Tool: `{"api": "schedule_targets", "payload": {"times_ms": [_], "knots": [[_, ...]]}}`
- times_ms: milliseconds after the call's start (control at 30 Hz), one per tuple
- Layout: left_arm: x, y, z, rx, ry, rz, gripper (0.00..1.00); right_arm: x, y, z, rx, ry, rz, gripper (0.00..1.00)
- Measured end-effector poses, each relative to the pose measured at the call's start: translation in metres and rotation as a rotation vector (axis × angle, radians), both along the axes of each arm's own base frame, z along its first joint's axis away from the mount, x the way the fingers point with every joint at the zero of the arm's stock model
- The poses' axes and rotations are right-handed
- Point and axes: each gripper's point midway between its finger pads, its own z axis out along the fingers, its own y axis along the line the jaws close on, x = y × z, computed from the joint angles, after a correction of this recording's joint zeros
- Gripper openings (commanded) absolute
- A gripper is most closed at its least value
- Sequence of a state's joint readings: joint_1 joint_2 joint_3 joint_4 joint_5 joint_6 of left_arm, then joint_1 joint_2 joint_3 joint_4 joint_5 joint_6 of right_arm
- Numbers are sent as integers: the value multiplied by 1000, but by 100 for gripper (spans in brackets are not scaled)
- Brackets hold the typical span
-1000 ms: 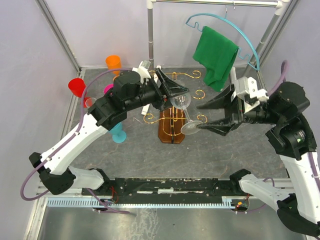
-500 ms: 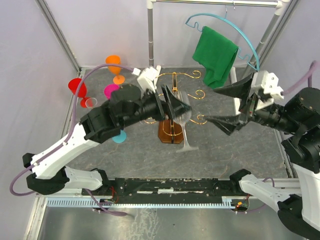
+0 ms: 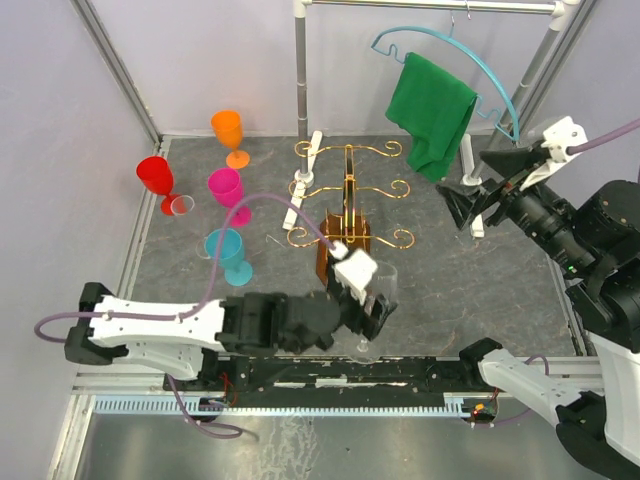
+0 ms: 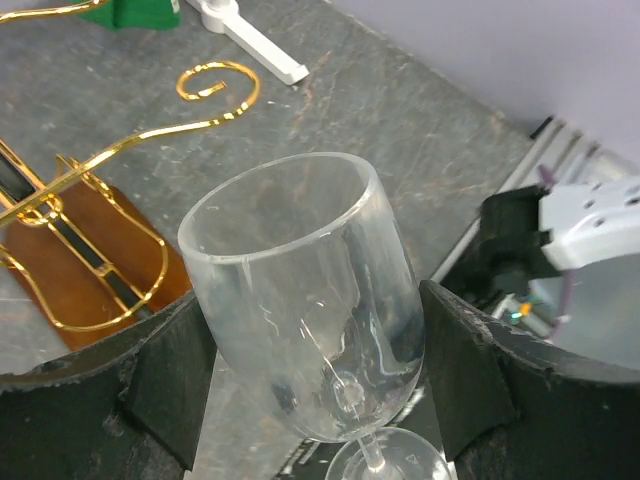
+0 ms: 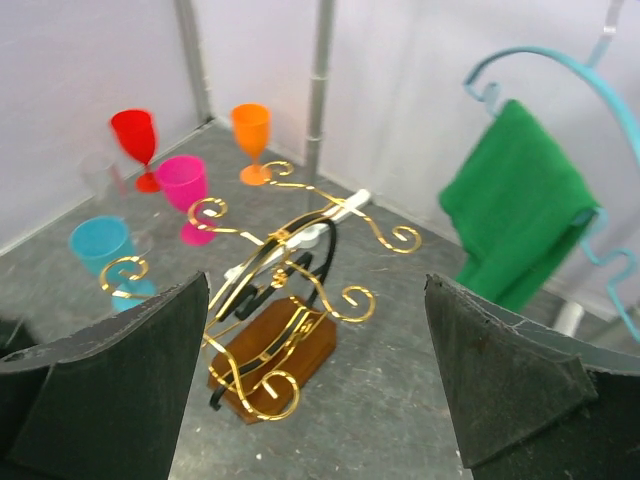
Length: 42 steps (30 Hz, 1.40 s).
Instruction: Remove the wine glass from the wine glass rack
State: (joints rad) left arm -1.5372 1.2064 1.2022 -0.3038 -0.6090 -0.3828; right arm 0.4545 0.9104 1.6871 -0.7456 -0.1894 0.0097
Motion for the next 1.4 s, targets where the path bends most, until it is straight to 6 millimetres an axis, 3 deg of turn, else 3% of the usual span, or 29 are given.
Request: {"api": "schedule_targets", "payload": {"times_ms": [167, 433, 667, 833, 1133, 1400], "knots": [[-8, -4, -28, 51, -233, 47, 66, 7, -21, 5, 31, -2, -131, 96], [12, -2, -70, 84, -468, 266, 66, 10, -33, 4, 43, 2, -201, 96], [19, -22, -106, 117, -594, 357, 67, 14, -37, 1, 48, 15, -234, 95], [23, -30, -131, 136, -611, 368, 67, 15, -40, -4, 38, 34, -253, 95], [46, -33, -129, 62, -576, 433, 72, 21, -42, -12, 22, 58, -278, 95], [64, -39, -163, 96, -569, 432, 75, 27, -47, -19, 16, 75, -321, 94]]}}
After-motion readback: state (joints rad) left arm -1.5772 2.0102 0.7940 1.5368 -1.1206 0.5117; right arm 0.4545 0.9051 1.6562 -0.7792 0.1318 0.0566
